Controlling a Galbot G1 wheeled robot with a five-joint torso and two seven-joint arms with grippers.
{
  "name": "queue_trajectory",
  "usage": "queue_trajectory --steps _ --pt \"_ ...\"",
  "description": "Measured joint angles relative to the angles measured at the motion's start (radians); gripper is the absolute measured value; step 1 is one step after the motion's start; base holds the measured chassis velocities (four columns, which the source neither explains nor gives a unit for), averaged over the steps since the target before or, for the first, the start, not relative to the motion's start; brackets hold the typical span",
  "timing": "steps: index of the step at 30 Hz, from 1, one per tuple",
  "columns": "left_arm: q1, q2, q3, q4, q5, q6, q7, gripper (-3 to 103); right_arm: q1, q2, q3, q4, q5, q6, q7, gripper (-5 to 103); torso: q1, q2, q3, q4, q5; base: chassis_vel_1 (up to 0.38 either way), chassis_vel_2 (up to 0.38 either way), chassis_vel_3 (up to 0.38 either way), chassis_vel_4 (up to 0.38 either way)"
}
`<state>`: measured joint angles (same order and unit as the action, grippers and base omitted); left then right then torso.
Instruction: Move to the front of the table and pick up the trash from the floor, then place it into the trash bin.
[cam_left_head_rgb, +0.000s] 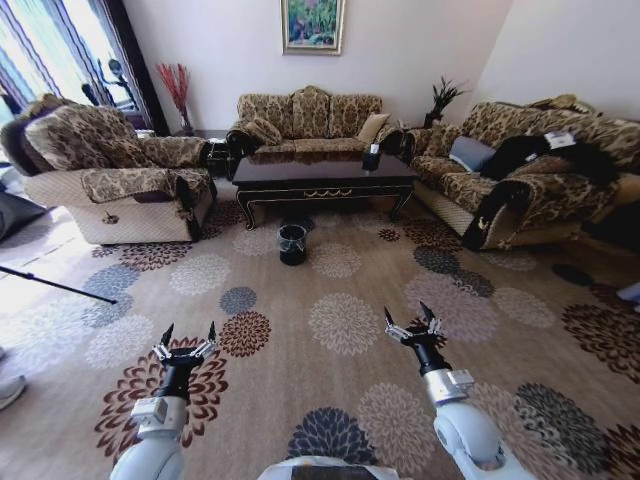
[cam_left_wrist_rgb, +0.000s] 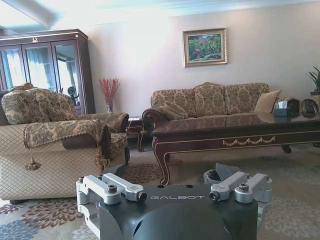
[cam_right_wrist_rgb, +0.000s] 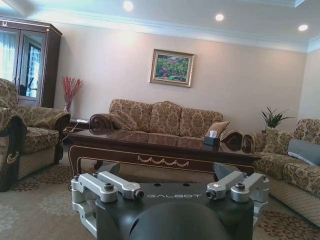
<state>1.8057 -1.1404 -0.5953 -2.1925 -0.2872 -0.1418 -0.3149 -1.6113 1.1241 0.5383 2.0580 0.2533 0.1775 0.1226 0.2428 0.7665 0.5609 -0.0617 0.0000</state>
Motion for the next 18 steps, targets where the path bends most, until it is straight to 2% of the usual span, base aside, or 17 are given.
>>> queue_trajectory --steps 18 --pt "0.000 0.000 0.000 0.000 0.000 0.000 0.000 100 0.000 0.000 0.000 0.000 0.000 0.000 0.000 100 0.032 0.075 0.043 0.0000 0.0000 0.000 0.000 0.000 0.000"
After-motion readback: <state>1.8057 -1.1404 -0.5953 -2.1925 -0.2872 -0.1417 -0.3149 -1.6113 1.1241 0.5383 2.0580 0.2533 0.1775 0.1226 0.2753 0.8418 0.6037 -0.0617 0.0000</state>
